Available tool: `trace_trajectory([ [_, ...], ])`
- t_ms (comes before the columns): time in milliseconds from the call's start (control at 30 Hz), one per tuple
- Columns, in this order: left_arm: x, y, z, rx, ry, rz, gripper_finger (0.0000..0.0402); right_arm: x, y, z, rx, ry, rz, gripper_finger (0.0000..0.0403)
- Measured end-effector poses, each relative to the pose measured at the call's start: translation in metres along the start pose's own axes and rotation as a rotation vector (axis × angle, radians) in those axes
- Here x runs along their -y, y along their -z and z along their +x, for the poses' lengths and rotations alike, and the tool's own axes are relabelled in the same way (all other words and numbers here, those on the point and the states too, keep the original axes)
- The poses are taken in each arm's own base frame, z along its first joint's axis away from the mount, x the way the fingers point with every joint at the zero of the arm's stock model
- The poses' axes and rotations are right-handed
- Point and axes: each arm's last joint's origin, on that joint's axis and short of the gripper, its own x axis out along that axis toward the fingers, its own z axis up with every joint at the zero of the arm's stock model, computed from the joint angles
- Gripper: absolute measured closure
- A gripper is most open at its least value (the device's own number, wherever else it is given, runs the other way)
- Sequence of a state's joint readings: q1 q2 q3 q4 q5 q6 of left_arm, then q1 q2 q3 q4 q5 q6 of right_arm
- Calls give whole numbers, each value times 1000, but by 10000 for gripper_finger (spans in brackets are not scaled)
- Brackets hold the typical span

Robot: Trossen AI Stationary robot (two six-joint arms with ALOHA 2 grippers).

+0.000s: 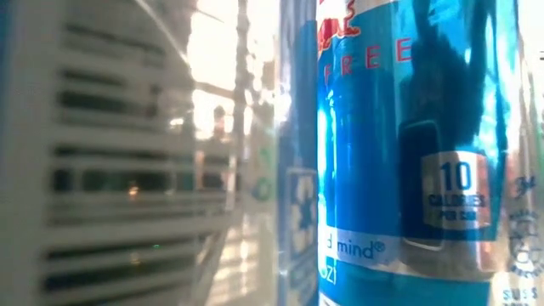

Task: Sort soda cans
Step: Put the center green soda can into the top right transparent bin

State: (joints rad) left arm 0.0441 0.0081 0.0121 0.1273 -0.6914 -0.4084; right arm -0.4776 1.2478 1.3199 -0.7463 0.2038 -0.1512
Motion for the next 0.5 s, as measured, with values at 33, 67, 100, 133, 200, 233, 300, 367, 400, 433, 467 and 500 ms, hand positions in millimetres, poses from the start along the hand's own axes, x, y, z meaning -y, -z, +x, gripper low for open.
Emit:
trace_trajectory([
  [33, 0, 0, 0, 0, 0, 0, 392, -15, -2, -4, 38, -48, -36, 16],
  [67, 0, 0, 0, 0, 0, 0, 392, -30, -4, -7, 81, -100, -72, 16],
  [100, 0, 0, 0, 0, 0, 0, 392, -46, -6, -9, 125, -156, -108, 16],
  [133, 0, 0, 0, 1, 0, 0, 392, -61, -7, -10, 169, -207, -141, 16],
  [200, 0, 0, 0, 0, 0, 0, 392, -89, -10, -9, 265, -314, -189, 16],
  [233, 0, 0, 0, 0, 0, 0, 392, -102, -11, -7, 310, -373, -211, 16],
  [300, 0, 0, 0, 0, 0, 0, 392, -125, -12, -1, 366, -487, -256, 16],
  [367, 0, 0, 0, 0, 0, -1, 392, -146, -13, 8, 397, -596, -297, 16],
  [400, 0, 0, 0, 0, 0, 0, 392, -154, -14, 15, 407, -641, -314, 16],
  [433, 0, 0, 0, 0, 1, 0, 392, -162, -13, 22, 412, -677, -329, 16],
  [467, 0, 0, 0, 0, 0, 0, 392, -170, -13, 30, 408, -708, -347, 16],
  [500, 0, 0, 0, 1, 1, -1, 392, -177, -12, 39, 390, -731, -366, 16],
])
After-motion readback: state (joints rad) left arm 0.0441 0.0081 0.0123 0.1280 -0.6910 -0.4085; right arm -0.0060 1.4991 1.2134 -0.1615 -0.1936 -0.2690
